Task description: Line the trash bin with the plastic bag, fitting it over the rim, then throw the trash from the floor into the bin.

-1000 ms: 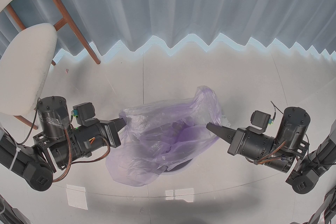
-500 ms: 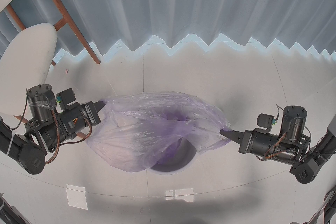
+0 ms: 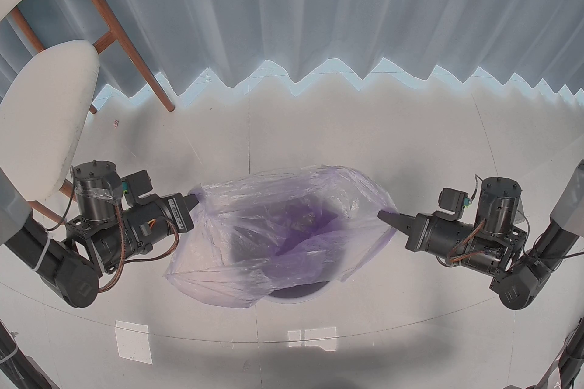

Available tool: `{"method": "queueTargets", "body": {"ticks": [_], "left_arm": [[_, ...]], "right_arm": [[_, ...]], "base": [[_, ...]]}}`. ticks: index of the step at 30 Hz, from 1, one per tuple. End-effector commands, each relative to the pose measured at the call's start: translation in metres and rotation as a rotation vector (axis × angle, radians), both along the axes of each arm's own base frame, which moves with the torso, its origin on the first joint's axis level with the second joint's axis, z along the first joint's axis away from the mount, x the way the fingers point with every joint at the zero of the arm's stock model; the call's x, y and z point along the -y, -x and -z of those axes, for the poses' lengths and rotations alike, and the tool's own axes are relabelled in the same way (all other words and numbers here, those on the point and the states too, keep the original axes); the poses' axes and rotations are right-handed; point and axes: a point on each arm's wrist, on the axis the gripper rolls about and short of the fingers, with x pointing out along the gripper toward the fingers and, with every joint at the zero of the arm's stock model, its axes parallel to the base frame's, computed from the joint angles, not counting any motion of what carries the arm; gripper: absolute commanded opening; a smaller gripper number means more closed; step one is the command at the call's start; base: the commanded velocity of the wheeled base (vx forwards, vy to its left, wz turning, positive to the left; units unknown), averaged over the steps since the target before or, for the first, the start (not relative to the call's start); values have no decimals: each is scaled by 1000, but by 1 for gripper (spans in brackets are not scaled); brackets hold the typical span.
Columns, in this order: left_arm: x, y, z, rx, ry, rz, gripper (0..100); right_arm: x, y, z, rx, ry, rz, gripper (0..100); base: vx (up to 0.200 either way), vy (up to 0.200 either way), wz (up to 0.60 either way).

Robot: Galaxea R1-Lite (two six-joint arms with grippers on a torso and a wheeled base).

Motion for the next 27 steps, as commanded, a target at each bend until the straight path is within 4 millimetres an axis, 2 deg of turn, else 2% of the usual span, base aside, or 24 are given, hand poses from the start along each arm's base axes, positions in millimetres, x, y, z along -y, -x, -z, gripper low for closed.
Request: {"method": "queueTargets", "body": {"ticks": [1,6,16,21,27], "left_arm": [[3,-18,30,-66,28,-16,0],[2,-35,34,-33,102,-47,0],[3,-65,44,-97,283,-102,0],[1,-69,43,-98,308,-114,0],[0,-78,54,-147,361,-137,0]], "right_arm": [[6,-23,16,24,-6,59,0],[8,-40,19,31,-72,123,0],[12,-80,30,18,-207,252,0],[13,-86,31,18,-234,268,0],[14,-88,42,-5,-226,275,0]], "base": [[0,0,0],[0,0,0],[0,0,0],[0,0,0],[0,0,0]]}}
